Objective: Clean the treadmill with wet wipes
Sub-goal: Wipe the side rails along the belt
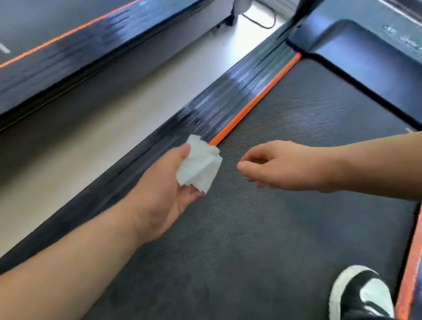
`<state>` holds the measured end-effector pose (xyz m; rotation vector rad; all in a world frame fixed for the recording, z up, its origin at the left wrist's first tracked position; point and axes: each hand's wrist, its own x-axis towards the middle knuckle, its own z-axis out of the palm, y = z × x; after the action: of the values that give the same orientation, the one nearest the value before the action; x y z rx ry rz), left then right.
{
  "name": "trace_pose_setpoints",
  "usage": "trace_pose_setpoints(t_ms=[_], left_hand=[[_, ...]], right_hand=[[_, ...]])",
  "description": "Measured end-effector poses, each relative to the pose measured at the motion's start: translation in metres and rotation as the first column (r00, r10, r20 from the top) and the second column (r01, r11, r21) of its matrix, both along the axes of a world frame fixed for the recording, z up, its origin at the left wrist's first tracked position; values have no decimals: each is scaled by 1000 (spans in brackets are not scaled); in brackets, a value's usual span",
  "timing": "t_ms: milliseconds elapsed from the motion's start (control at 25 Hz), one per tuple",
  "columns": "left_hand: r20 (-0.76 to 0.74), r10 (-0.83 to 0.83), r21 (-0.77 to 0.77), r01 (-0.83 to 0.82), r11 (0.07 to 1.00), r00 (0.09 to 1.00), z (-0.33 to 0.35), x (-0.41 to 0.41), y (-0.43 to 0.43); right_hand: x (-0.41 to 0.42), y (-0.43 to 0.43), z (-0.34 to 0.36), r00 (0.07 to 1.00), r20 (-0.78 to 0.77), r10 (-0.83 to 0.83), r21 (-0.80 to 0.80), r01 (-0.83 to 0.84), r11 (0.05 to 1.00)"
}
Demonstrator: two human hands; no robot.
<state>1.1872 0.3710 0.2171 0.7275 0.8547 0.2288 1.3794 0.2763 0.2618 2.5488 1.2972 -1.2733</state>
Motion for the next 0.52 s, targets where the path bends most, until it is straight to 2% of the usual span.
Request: trace_pose_setpoints(t_ms=[120, 200, 280, 400, 520], left_hand=[[78, -85, -55, 89, 995, 993, 21, 39, -2], [103, -165, -85, 174, 981, 981, 35, 68, -4], [103, -268, -115, 279, 953, 958, 42, 105, -4], [53, -394, -119, 397, 910, 918, 42, 166, -9], [-33, -528, -166, 516, 840, 849, 29, 231, -23]], right_hand=[[36, -23, 8, 924, -308, -228, -3, 238, 971], [58, -32, 7, 765, -556, -326, -90, 334, 938], [80, -42, -3, 555, -759, -340, -105, 412, 905], [114, -59, -32, 355, -888, -293, -56, 549, 834], [159, -82, -54, 136, -964, -230, -89, 651, 754]])
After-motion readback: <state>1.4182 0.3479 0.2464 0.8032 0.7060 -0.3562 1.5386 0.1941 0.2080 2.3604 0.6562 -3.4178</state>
